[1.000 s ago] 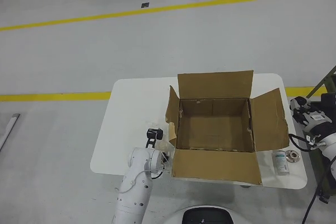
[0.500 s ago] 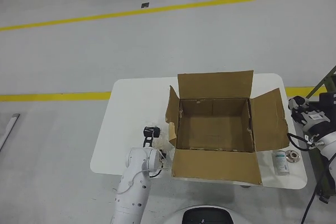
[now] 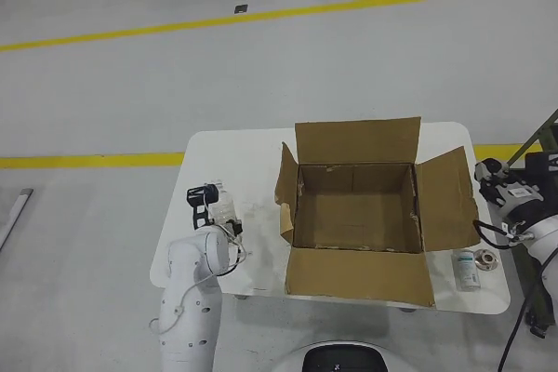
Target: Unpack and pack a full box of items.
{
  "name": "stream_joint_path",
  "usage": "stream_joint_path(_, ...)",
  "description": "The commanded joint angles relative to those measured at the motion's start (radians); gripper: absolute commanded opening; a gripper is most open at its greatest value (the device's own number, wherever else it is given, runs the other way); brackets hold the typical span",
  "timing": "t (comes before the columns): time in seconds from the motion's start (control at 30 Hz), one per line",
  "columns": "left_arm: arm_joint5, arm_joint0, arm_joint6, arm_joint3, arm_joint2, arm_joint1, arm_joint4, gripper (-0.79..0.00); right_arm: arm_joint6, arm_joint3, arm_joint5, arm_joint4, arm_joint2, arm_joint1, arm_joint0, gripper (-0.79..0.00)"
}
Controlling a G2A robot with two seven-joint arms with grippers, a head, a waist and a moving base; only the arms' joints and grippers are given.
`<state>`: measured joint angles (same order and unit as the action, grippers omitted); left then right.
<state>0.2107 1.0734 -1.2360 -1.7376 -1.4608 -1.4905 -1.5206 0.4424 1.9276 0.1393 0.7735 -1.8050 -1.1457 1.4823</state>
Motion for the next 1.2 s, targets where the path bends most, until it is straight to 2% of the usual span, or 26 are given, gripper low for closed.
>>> stream_joint_path(0.0, 0.005, -0.010, 0.011, -0.043, -0.010, 0.001, 0.011, -0.785, 0.000, -0.001, -0.001, 0.000, 0.004, 0.000, -0.002, -0.785)
stream_joint_path(0.2, 0.036, -0.070, 0.041, -0.187, -0.011, -0.004, 0.106, -0.785, 0.002, -0.002, -0.003, -0.004, 0.023, 0.001, -0.006, -0.785)
stream_joint_path(0.4, 0.020, -0.148, 0.026, -0.320, 0.021, -0.010, 0.247, -0.785, 0.001, 0.002, -0.006, -0.002, 0.033, 0.001, -0.006, -0.785)
stream_joint_path(0.57, 0.011, -0.209, -0.013, -0.334, 0.047, -0.013, 0.373, -0.785, 0.001, 0.001, -0.009, -0.004, 0.035, 0.002, 0.003, -0.785)
stream_joint_path(0.67, 0.000, -0.227, -0.030, -0.331, 0.047, -0.010, 0.383, -0.785, -0.001, 0.002, -0.009, -0.005, 0.043, 0.002, 0.007, -0.785)
stream_joint_path(1.07, 0.000, -0.227, -0.030, -0.331, 0.047, -0.010, 0.383, -0.785, -0.006, -0.023, 0.007, -0.001, 0.075, 0.003, -0.004, -0.785)
stream_joint_path(1.17, 0.004, -0.198, 0.030, -0.325, 0.043, -0.011, 0.430, -0.785, -0.002, -0.029, 0.013, 0.001, 0.083, 0.003, -0.014, -0.785)
